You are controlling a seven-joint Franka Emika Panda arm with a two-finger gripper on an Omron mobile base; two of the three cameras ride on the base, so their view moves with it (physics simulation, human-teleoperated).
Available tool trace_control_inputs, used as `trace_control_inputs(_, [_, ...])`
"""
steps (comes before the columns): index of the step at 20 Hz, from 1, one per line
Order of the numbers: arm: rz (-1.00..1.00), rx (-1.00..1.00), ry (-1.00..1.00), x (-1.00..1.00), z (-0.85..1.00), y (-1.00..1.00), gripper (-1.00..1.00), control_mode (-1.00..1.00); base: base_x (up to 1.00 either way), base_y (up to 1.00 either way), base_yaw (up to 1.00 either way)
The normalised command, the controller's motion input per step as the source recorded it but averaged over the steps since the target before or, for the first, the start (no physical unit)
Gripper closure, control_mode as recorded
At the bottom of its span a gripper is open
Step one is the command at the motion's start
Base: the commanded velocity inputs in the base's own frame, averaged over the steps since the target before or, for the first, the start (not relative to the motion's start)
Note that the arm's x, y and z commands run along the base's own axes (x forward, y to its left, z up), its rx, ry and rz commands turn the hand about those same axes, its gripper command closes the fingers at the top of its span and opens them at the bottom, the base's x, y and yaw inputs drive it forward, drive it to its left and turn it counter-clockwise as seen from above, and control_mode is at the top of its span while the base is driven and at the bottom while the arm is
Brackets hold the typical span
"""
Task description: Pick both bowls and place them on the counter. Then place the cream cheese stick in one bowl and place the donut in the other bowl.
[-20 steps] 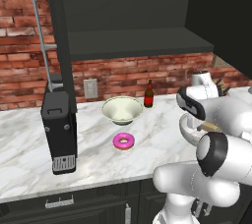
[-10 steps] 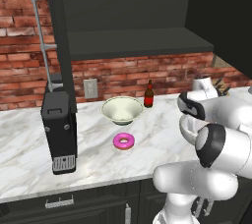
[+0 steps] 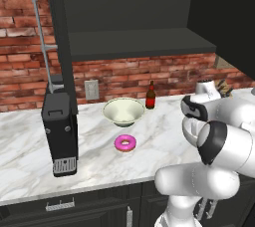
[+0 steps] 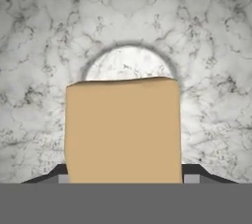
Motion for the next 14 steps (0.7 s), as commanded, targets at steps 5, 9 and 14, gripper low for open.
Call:
trace_control_inputs(5, [0.00, 0.00, 0.01, 0.03, -0.10, 0.04, -1.00, -1.00, 0.00, 0.00, 0.00])
trace_control_inputs(9, [0.00, 0.00, 0.02, 0.09, 0.00, 0.16, -1.00, -1.00, 0.00, 0.00, 0.00])
trace_control_inputs(14, [0.00, -0.01, 0.05, 0.08, 0.01, 0.25, -1.00, -1.00, 0.00, 0.00, 0.00])
